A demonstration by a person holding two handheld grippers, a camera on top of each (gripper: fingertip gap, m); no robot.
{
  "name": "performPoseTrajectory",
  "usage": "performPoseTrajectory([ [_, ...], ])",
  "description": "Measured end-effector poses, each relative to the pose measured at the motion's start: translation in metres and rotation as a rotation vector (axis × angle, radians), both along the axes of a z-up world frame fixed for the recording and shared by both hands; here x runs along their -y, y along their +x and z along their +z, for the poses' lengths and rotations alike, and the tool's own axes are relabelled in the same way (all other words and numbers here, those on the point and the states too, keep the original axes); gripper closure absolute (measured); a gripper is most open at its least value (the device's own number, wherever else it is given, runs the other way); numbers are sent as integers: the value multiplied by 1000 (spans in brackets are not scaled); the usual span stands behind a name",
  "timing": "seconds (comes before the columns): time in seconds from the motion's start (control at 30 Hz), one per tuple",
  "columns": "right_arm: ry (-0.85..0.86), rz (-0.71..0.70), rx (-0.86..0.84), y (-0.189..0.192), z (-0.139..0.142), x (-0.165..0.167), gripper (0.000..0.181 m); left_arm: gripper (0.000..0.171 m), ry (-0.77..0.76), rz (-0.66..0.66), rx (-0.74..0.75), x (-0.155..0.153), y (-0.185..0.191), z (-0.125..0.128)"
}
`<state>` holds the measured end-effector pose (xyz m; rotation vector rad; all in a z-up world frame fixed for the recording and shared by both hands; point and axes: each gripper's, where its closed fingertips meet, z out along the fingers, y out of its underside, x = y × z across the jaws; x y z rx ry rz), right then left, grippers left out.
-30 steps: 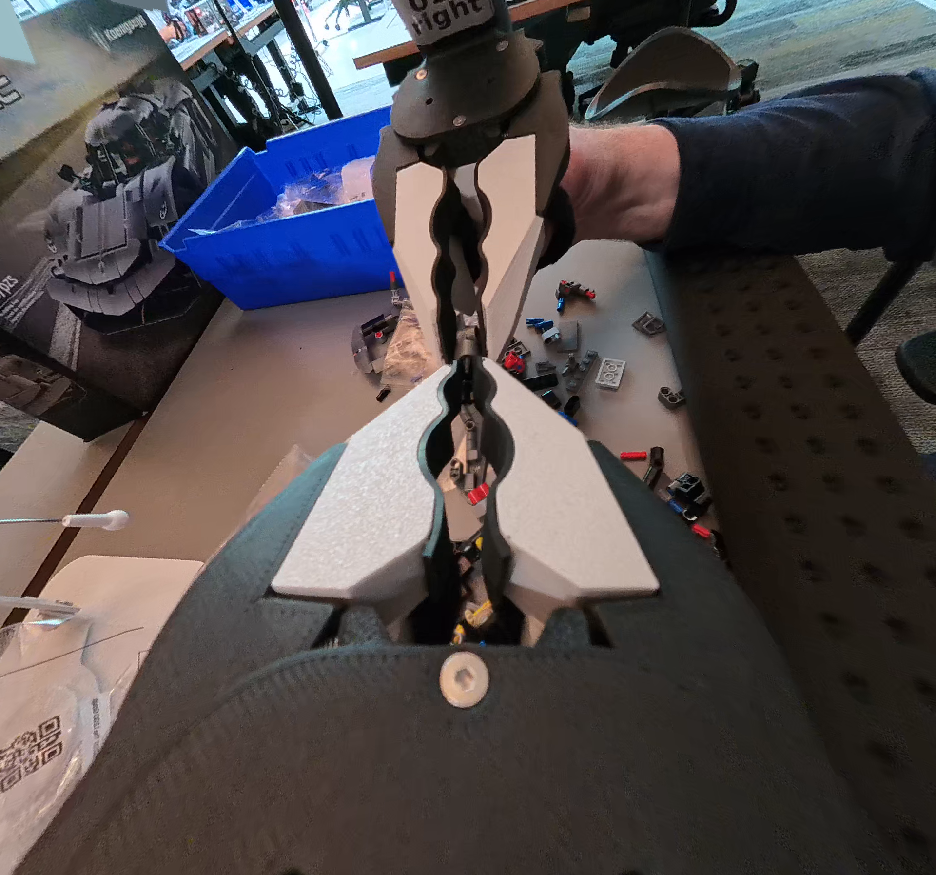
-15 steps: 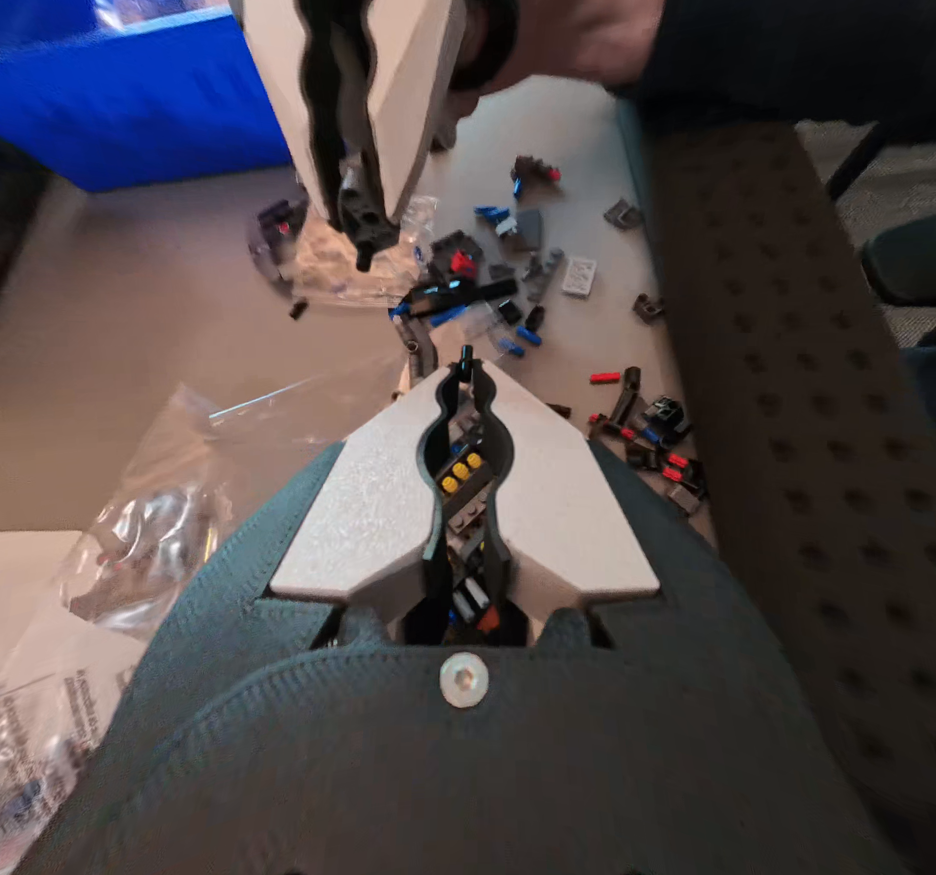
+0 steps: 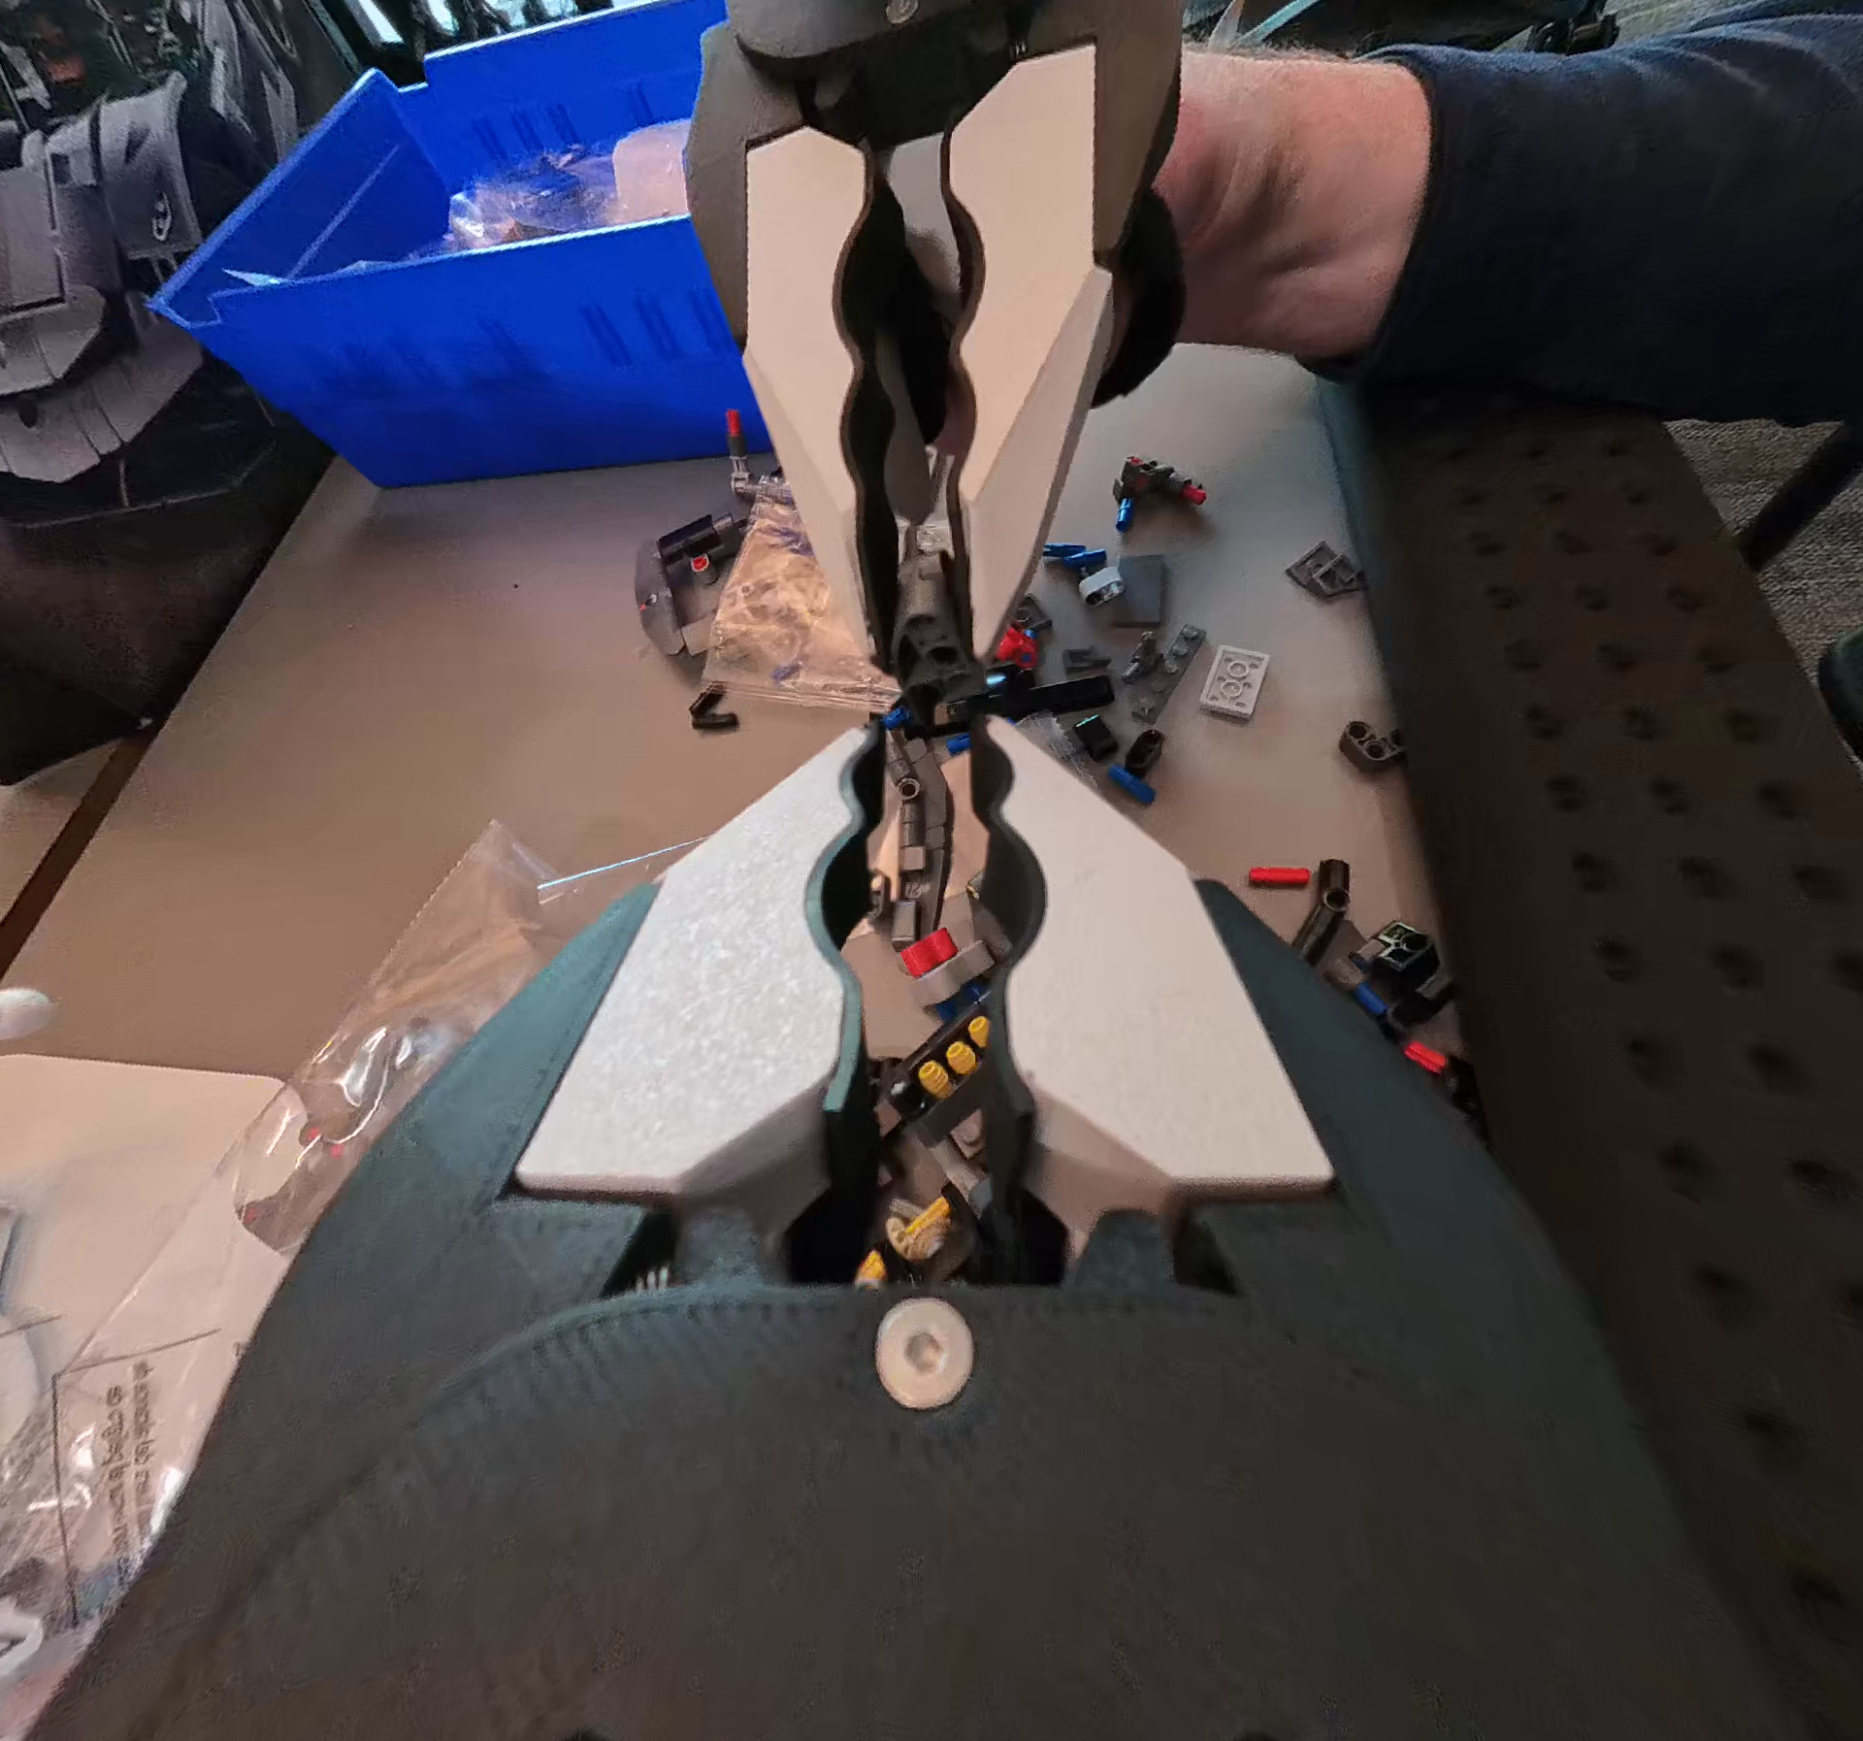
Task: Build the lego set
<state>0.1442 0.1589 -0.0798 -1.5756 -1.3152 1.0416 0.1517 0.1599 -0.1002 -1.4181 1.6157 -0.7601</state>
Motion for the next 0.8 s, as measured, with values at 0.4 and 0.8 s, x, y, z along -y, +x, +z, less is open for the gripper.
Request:
performPoseTrajectory([
  [0.4,92,-10,-15,0,11,2,171,171,33,34,54,-7,-8,19],
  [0.8,84,-17,-68,9,17,2,171,163,-33,16,90,-4,-6,20],
])
